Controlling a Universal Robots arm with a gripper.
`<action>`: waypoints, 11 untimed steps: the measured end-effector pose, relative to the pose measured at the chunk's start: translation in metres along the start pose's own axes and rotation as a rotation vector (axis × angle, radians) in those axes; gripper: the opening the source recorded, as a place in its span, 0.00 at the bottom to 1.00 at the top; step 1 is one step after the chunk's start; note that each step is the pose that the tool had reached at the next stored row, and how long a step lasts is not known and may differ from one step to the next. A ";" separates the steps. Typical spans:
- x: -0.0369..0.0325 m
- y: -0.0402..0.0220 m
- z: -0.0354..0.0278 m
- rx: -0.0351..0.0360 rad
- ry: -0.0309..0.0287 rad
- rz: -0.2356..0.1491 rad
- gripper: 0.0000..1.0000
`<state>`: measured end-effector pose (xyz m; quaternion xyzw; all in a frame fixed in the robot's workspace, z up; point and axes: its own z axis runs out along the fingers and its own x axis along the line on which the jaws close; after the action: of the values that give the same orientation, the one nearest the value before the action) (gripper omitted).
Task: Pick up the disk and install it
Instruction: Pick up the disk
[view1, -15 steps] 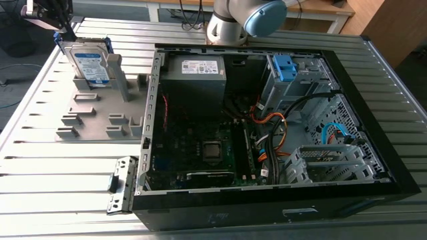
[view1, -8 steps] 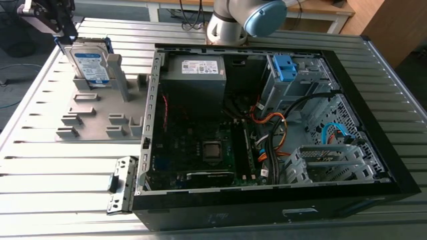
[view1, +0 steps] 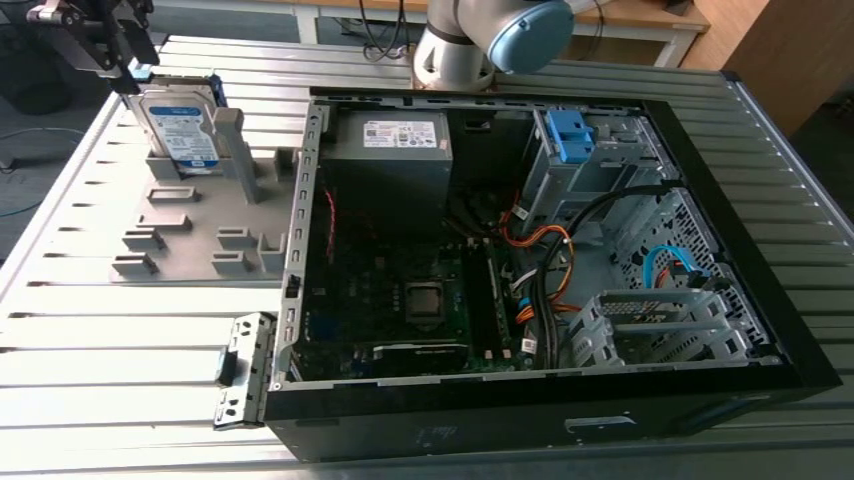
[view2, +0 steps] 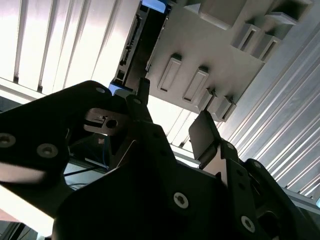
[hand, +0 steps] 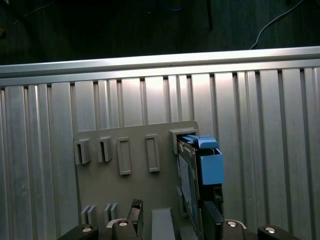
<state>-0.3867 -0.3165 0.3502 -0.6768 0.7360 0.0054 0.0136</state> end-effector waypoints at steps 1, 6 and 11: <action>0.0000 0.0000 0.0000 0.0000 0.0001 0.000 0.58; 0.0000 0.0000 0.0000 0.0000 0.0000 0.000 0.58; -0.0014 0.0002 0.0003 0.0000 0.0000 0.000 0.58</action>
<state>-0.3868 -0.3151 0.3500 -0.6767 0.7361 0.0054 0.0136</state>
